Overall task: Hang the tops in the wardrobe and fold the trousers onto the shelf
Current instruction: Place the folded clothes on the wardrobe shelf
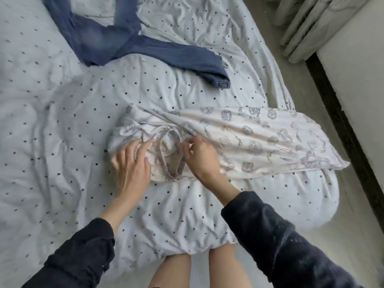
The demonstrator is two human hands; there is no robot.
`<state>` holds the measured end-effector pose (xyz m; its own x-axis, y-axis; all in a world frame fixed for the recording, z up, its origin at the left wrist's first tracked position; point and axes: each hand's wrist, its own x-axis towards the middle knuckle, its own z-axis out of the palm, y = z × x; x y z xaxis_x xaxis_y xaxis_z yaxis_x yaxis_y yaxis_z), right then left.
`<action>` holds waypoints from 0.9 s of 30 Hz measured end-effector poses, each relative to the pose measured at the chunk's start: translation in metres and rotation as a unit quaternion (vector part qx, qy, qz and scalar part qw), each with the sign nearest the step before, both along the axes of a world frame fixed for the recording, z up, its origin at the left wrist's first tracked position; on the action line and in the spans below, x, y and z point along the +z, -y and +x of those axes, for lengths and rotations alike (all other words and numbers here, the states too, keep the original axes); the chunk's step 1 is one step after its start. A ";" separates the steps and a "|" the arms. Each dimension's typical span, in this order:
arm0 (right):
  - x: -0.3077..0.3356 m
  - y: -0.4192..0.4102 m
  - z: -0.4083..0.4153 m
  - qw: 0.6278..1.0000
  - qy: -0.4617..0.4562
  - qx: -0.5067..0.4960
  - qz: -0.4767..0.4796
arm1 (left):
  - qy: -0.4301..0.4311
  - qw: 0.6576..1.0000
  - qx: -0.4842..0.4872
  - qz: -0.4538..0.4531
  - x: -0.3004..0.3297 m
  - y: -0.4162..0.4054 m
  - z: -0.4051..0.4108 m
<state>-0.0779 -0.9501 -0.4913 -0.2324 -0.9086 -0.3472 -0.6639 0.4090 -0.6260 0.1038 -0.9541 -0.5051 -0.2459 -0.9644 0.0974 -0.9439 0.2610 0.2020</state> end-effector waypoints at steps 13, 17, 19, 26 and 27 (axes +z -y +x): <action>0.000 0.006 0.079 0.964 -0.176 0.117 -0.159 | -0.340 0.822 0.316 0.331 0.007 0.054 0.060; -0.017 0.010 0.073 0.976 -0.127 0.159 0.076 | -0.404 0.793 0.295 0.348 0.023 0.058 0.052; -0.018 0.019 0.066 0.984 -0.026 0.143 0.099 | -0.413 0.803 0.261 0.341 0.038 0.057 0.040; 0.031 0.014 -0.024 0.843 0.477 -0.213 0.126 | -0.300 0.911 0.127 0.253 0.080 0.054 -0.050; 0.034 0.010 -0.039 0.825 0.494 -0.246 0.119 | -0.274 0.927 0.096 0.239 0.081 0.052 -0.070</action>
<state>-0.1166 -0.9599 -0.4574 -0.0501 -0.6666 -0.7437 0.4053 0.6670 -0.6252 0.0338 -1.0061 -0.4240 -0.1045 -0.9503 -0.2934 -0.6859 -0.1447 0.7131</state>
